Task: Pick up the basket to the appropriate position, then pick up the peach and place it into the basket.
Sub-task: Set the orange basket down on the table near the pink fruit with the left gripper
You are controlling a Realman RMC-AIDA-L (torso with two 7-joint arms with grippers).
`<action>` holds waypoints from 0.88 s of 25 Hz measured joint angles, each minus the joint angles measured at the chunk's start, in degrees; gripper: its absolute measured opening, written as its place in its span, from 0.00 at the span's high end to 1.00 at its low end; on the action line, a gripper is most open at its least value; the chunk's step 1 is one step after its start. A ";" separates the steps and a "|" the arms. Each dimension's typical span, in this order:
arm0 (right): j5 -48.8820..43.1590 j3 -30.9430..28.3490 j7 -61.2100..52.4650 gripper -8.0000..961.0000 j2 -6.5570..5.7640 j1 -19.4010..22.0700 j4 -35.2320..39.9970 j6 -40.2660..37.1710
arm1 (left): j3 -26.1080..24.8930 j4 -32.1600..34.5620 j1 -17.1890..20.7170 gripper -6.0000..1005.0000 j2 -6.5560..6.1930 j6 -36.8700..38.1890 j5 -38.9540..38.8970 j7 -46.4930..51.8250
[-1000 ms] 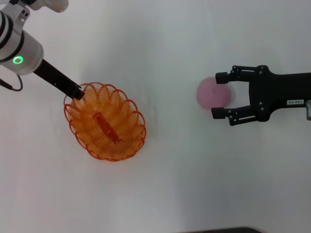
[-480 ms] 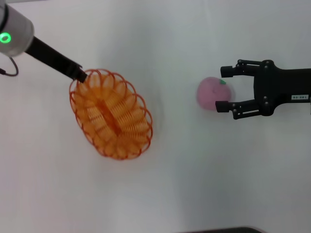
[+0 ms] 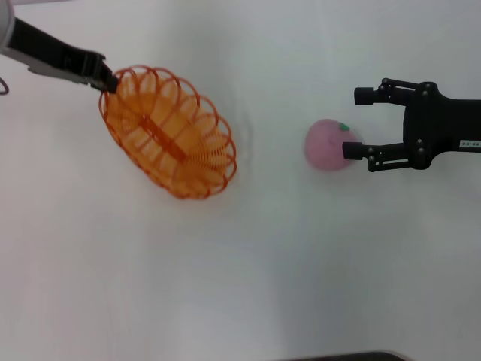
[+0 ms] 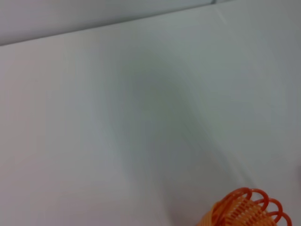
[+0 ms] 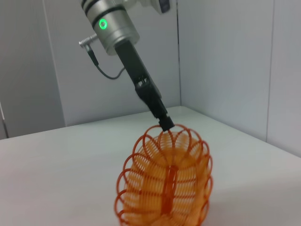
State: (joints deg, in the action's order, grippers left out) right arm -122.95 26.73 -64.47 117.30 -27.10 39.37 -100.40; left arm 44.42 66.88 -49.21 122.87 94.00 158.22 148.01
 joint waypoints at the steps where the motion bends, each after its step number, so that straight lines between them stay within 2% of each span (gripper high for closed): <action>1: 0.02 -0.15 0.02 0.04 -0.04 0.01 -0.01 0.05 | -0.31 0.65 0.15 0.92 0.02 -0.06 -0.22 1.15; 5: 0.09 -0.76 0.71 0.04 -0.09 0.03 -0.04 0.13 | -1.65 2.26 1.38 0.92 0.37 -0.60 -1.05 4.30; 10: 0.09 -1.21 2.12 0.05 -0.06 0.18 -0.75 0.21 | -6.45 1.40 3.47 0.92 1.02 -2.21 -4.32 5.62; 15: 0.09 -1.39 2.75 0.05 -0.02 0.45 -0.79 0.22 | -7.21 0.16 9.90 0.92 1.05 -7.37 -13.78 7.40; 22: 0.09 -1.43 2.87 0.05 0.27 0.55 -0.79 0.22 | -6.68 -5.59 19.09 0.92 1.34 -16.92 -24.68 5.94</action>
State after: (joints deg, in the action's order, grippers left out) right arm -122.87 25.30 -61.61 117.57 -26.54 38.58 -100.19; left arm 37.74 61.29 -30.13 124.20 77.09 133.54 153.95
